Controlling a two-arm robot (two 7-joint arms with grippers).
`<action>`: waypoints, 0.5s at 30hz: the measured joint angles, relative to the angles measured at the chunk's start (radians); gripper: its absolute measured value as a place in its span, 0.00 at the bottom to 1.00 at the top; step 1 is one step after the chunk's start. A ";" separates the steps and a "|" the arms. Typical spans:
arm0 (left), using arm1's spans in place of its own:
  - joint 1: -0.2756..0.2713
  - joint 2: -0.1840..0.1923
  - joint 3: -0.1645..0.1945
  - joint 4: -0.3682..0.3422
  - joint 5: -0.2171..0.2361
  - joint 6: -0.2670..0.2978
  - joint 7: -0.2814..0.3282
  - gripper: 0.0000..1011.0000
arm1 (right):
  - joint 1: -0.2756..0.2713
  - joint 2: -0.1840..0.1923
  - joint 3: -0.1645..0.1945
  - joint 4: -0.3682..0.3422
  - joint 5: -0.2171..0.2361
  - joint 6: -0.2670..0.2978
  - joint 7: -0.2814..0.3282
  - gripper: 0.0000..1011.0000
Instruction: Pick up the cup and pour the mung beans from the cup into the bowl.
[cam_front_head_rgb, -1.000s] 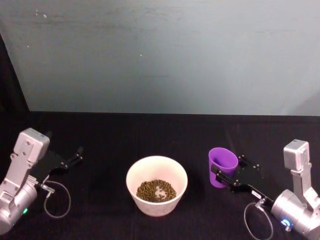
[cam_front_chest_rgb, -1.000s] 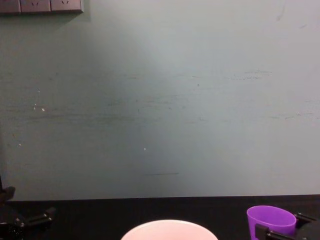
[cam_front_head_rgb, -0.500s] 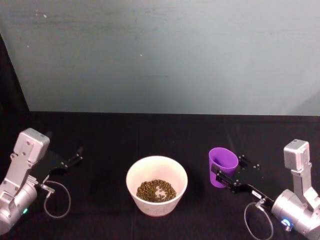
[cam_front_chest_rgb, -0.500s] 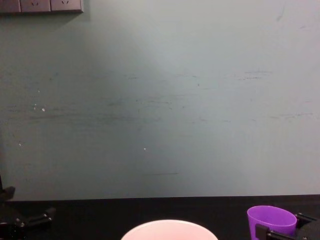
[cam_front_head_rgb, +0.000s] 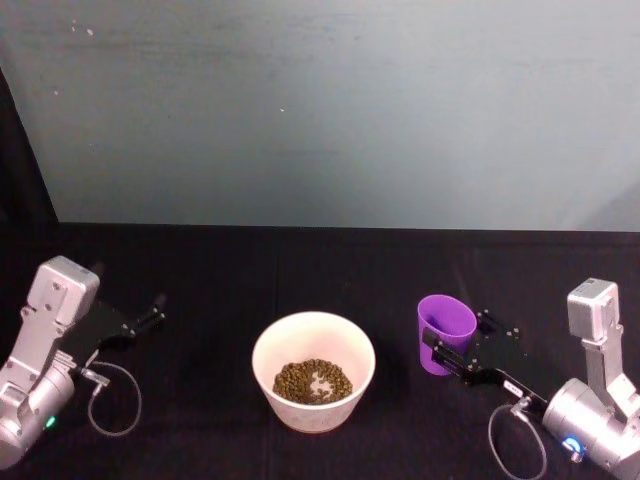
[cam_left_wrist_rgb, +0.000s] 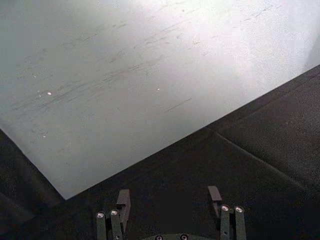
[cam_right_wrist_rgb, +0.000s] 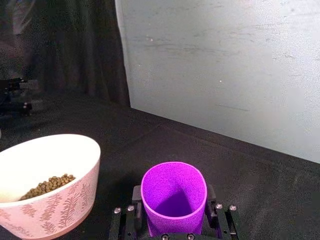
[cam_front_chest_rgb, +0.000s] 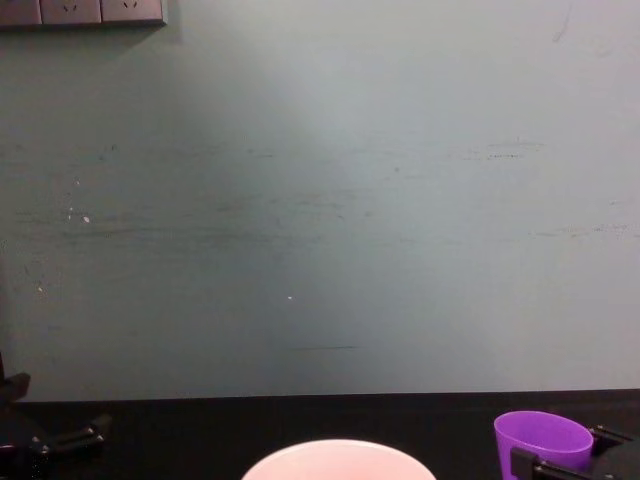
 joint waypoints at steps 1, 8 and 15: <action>0.000 0.000 0.000 0.000 0.000 0.000 0.000 0.99 | 0.000 0.000 0.000 0.000 0.000 0.000 0.000 0.72; 0.000 0.000 0.000 0.000 0.000 0.000 0.000 0.99 | 0.000 0.000 0.000 0.000 0.000 0.000 0.000 0.77; 0.000 0.000 0.000 0.000 0.000 0.000 0.000 0.99 | 0.000 0.000 0.000 0.000 0.000 0.000 0.000 0.91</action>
